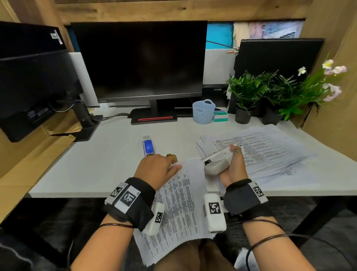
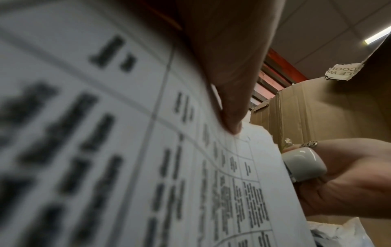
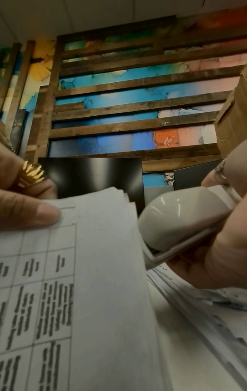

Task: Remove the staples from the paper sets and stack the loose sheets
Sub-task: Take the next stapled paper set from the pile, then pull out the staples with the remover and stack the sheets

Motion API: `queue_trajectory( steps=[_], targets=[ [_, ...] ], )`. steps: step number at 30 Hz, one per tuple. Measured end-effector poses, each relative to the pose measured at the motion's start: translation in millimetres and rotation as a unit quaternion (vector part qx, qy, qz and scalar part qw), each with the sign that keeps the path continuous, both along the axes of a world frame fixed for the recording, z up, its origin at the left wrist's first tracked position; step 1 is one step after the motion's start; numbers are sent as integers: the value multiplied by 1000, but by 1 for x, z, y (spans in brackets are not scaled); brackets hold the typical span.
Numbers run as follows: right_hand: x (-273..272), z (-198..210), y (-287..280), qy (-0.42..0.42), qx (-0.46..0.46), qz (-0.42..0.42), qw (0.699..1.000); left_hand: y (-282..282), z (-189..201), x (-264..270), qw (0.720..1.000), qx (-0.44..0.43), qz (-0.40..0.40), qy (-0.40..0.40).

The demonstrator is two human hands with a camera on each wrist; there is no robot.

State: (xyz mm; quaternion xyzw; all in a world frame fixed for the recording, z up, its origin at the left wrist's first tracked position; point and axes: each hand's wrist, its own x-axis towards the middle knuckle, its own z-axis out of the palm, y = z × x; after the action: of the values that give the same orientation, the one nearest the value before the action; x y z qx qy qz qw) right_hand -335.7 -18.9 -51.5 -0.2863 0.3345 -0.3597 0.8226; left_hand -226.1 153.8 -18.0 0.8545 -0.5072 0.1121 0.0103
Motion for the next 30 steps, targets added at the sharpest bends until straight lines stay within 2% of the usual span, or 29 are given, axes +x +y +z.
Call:
queue_trajectory(
  steps=[4, 8, 20, 26, 30],
  targets=[
    [4, -1, 8, 4, -2, -9, 1000, -5, -1, -5, 1000, 6, -16, -25],
    [5, 1, 11, -21, 7, -9, 1000, -6, -2, -9, 999, 12, 6, -45],
    [5, 5, 22, -12, 5, -108, 994, -13, 6, -37, 999, 11, -20, -41],
    [-3, 21, 25, -44, 21, -99, 994, -14, 4, -39, 998, 13, -39, -47],
    [-4, 21, 29, -42, 25, -75, 996, -14, 2, -41, 999, 3, -53, 6]
  ],
)
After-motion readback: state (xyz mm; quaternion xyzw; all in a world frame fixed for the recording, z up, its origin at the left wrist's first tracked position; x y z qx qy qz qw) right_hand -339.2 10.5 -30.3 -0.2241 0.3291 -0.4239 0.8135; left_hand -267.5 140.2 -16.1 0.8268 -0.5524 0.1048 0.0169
